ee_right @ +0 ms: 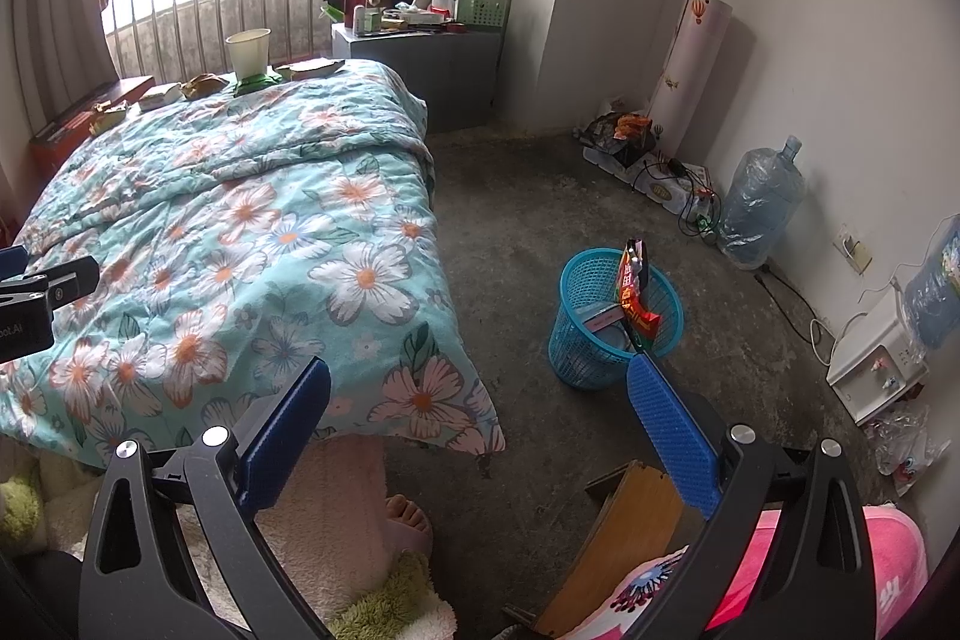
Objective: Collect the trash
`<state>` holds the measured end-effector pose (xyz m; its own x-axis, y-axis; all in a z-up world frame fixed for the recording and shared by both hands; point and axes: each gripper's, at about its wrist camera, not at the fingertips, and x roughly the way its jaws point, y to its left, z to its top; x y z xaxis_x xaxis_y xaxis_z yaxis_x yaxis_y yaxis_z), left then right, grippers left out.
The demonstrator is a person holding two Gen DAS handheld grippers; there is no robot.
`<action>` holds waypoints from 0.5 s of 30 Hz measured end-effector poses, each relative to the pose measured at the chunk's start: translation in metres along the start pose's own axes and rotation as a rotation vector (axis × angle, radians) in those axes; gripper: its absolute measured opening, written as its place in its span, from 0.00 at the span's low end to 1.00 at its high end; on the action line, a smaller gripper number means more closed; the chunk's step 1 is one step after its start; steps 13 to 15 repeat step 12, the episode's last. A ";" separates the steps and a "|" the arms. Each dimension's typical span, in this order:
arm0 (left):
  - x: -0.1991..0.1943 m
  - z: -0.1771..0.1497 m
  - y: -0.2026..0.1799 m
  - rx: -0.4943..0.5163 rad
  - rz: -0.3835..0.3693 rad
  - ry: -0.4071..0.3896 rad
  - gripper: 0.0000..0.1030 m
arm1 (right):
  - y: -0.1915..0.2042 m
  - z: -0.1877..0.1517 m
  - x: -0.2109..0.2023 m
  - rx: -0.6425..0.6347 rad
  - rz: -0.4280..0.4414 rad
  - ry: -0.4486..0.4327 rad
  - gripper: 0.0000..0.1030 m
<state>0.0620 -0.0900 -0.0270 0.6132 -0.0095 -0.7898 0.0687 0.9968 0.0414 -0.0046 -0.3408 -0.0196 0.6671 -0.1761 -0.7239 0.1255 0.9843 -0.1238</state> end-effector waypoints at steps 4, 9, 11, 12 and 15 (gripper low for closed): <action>0.000 0.000 0.000 0.003 -0.001 -0.001 0.92 | 0.000 0.000 0.000 0.001 0.000 0.001 0.94; 0.001 0.000 0.001 0.000 -0.003 0.013 0.92 | 0.000 0.000 0.000 0.001 0.000 0.000 0.94; 0.002 0.000 0.002 -0.001 -0.003 0.015 0.92 | 0.000 0.000 0.000 0.001 -0.001 0.000 0.94; 0.002 0.000 0.002 -0.002 -0.003 0.015 0.92 | 0.000 0.000 0.000 0.000 0.000 0.000 0.94; 0.002 0.000 0.002 -0.002 -0.003 0.015 0.92 | 0.000 0.000 0.000 0.000 0.000 0.000 0.94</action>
